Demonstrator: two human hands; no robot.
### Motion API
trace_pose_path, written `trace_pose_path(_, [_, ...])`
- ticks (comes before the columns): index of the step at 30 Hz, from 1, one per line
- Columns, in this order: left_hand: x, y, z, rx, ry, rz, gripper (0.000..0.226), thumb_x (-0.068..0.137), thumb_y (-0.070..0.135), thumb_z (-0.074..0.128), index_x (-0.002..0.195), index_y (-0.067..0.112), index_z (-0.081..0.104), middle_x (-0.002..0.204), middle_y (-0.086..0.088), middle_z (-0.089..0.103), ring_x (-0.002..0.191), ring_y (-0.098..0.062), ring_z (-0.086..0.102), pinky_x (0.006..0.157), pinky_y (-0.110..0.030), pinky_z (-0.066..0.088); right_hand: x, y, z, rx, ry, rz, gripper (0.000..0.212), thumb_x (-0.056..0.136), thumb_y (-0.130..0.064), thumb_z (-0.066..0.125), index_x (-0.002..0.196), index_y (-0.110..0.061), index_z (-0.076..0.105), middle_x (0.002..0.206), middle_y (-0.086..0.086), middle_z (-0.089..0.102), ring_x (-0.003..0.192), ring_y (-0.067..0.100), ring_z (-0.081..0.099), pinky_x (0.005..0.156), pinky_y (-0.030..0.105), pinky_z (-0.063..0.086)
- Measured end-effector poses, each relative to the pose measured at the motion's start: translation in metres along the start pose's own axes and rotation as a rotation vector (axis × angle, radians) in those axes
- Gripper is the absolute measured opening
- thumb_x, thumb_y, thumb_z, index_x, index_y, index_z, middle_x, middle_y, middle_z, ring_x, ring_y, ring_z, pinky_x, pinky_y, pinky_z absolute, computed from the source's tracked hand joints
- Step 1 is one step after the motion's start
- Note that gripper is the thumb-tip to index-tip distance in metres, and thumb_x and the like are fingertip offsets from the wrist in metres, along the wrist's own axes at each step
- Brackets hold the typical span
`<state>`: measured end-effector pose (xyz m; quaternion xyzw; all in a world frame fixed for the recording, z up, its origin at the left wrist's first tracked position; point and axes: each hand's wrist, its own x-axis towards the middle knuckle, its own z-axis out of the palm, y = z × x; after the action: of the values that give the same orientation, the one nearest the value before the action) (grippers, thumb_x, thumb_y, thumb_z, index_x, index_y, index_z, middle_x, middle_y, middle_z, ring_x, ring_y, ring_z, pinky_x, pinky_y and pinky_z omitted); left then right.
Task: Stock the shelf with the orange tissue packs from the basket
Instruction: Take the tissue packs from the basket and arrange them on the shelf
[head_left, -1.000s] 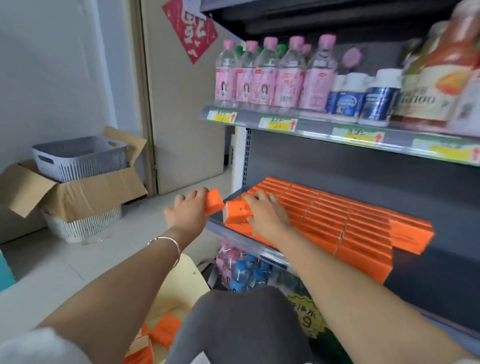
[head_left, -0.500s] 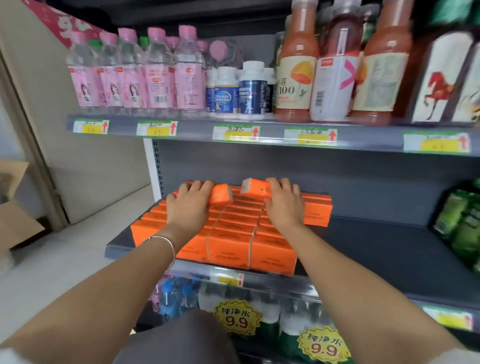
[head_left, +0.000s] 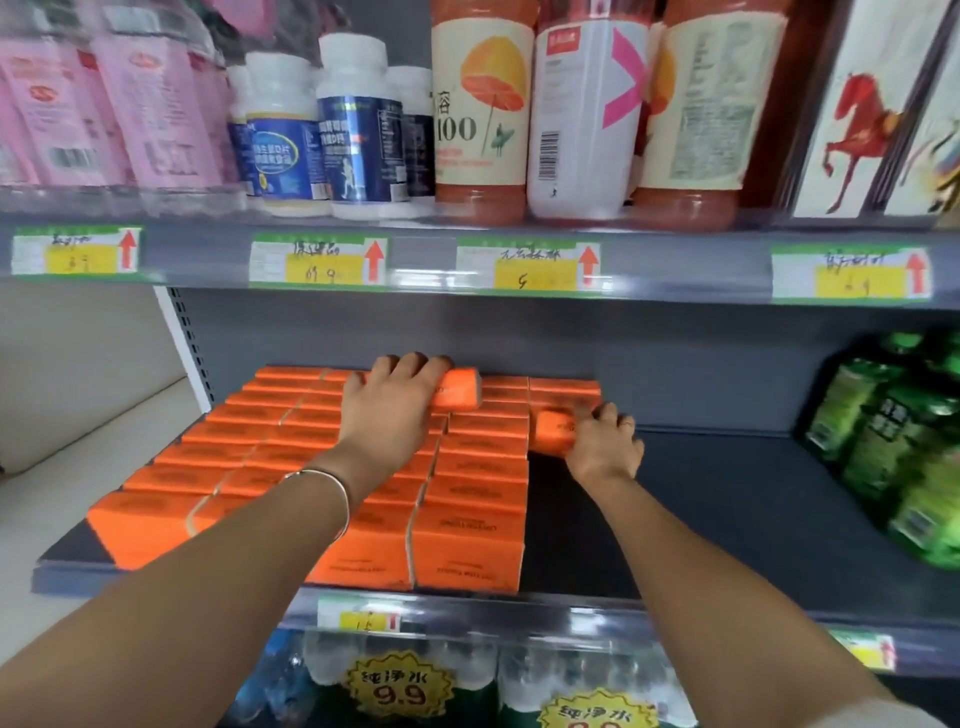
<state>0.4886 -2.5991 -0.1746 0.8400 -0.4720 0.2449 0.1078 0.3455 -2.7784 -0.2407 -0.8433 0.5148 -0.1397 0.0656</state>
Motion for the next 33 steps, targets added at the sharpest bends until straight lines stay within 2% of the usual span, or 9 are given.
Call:
trace_pose_path(7, [0.015, -0.001, 0.023, 0.008, -0.053, 0.040, 0.064, 0.086, 0.013, 0.051, 0.141, 0.035, 0.027, 0.135, 0.006, 0.042, 0.123, -0.024, 0.039, 0.093, -0.043, 0.038, 0.038, -0.011, 0.024, -0.122, 0.053, -0.025, 0.051, 0.093, -0.007, 0.045, 0.137, -0.033, 0.043, 0.143, 0.011, 0.032, 0.137, 0.035, 0.024, 0.111, 0.054, 0.021])
trace_pose_path(12, [0.017, 0.000, 0.028, 0.001, -0.097, 0.038, 0.066, 0.084, 0.011, 0.052, 0.140, 0.035, 0.028, 0.135, 0.005, 0.041, 0.125, -0.024, 0.038, 0.094, -0.043, 0.038, 0.040, -0.009, 0.036, -0.144, 0.157, -0.103, 0.053, 0.089, -0.006, 0.053, 0.138, -0.021, 0.039, 0.135, 0.012, 0.042, 0.128, 0.035, 0.037, 0.104, 0.044, 0.032])
trace_pose_path(16, [0.017, 0.003, 0.026, -0.002, -0.110, 0.045, 0.064, 0.084, 0.011, 0.054, 0.139, 0.033, 0.031, 0.134, 0.005, 0.043, 0.124, -0.024, 0.039, 0.093, -0.042, 0.037, 0.031, -0.010, 0.032, -0.126, 0.124, -0.127, 0.053, 0.088, -0.008, 0.053, 0.138, -0.017, 0.039, 0.136, 0.012, 0.044, 0.128, 0.034, 0.039, 0.108, 0.045, 0.031])
trace_pose_path(19, [0.015, 0.002, 0.024, 0.018, -0.112, 0.030, 0.060, 0.085, 0.007, 0.051, 0.138, 0.029, 0.034, 0.134, 0.005, 0.046, 0.124, -0.023, 0.040, 0.096, -0.039, 0.036, 0.021, -0.025, 0.011, 0.078, 0.155, -0.129, 0.043, 0.095, -0.024, 0.047, 0.137, -0.023, 0.042, 0.135, 0.007, 0.047, 0.129, 0.029, 0.040, 0.108, 0.048, 0.027])
trace_pose_path(22, [0.013, -0.004, 0.020, 0.010, -0.118, -0.017, 0.054, 0.084, 0.004, 0.051, 0.134, 0.022, 0.040, 0.133, 0.000, 0.048, 0.123, -0.025, 0.042, 0.095, -0.037, 0.037, 0.003, -0.052, -0.017, 0.345, 0.256, -0.394, 0.040, 0.097, -0.032, 0.042, 0.137, -0.026, 0.045, 0.135, 0.003, 0.048, 0.128, 0.024, 0.040, 0.104, 0.041, 0.030])
trace_pose_path(25, [0.009, -0.011, 0.014, -0.085, -0.141, -0.088, 0.049, 0.081, 0.006, 0.058, 0.128, 0.014, 0.046, 0.126, -0.008, 0.051, 0.120, -0.030, 0.045, 0.094, -0.038, 0.039, -0.018, -0.079, -0.035, 0.200, 0.166, -0.661, 0.060, 0.088, -0.040, 0.053, 0.144, -0.028, 0.035, 0.143, -0.001, 0.039, 0.132, 0.022, 0.033, 0.105, 0.041, 0.026])
trace_pose_path(27, [0.006, -0.013, 0.011, -0.203, -0.123, -0.133, 0.045, 0.077, 0.005, 0.063, 0.121, 0.008, 0.052, 0.118, -0.014, 0.053, 0.115, -0.035, 0.049, 0.093, -0.040, 0.040, -0.026, -0.093, -0.033, 0.043, 0.095, -0.702, 0.072, 0.083, -0.046, 0.060, 0.146, -0.028, 0.029, 0.145, -0.001, 0.035, 0.134, 0.023, 0.031, 0.107, 0.044, 0.024])
trace_pose_path(30, [0.000, -0.012, 0.006, -0.282, -0.129, -0.131, 0.045, 0.074, 0.009, 0.071, 0.116, 0.002, 0.055, 0.114, -0.018, 0.054, 0.111, -0.038, 0.050, 0.095, -0.041, 0.042, -0.030, -0.102, -0.028, 0.036, 0.100, -0.644, 0.062, 0.084, -0.045, 0.063, 0.137, -0.023, 0.039, 0.137, 0.002, 0.045, 0.130, 0.027, 0.039, 0.103, 0.044, 0.030])
trace_pose_path(33, [-0.007, -0.009, -0.001, -0.267, -0.125, -0.115, 0.051, 0.077, 0.016, 0.071, 0.123, 0.008, 0.050, 0.116, -0.016, 0.052, 0.112, -0.037, 0.049, 0.096, -0.042, 0.041, -0.030, -0.093, -0.030, 0.072, 0.138, -0.607, 0.053, 0.086, -0.043, 0.062, 0.131, -0.024, 0.043, 0.132, 0.003, 0.049, 0.125, 0.028, 0.044, 0.098, 0.043, 0.036])
